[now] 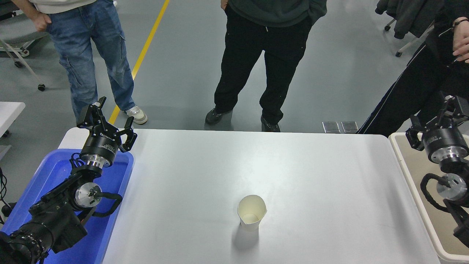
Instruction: Dispose of the paper cup in the dustbin
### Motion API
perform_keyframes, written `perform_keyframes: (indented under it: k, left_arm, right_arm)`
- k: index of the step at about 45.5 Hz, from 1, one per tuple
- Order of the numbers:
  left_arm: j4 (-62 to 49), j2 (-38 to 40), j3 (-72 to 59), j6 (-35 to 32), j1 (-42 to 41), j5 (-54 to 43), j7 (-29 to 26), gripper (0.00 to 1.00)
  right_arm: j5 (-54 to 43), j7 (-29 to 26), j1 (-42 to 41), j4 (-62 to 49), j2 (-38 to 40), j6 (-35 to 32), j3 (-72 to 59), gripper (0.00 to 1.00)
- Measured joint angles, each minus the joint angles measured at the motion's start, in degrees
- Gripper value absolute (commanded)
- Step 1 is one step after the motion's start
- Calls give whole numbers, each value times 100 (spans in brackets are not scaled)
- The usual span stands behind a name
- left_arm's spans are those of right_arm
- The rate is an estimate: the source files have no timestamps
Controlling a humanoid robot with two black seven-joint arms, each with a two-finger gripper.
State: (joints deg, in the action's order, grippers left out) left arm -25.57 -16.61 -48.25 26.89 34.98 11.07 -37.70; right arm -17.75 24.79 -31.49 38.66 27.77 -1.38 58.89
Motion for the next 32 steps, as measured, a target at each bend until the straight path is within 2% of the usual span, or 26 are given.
perform_keyframes:
  k: [32]
  left_arm:
    - [4, 0, 0, 0, 0, 0, 0, 100]
  right_arm:
    - [0, 0, 93, -2, 3, 6, 7, 99]
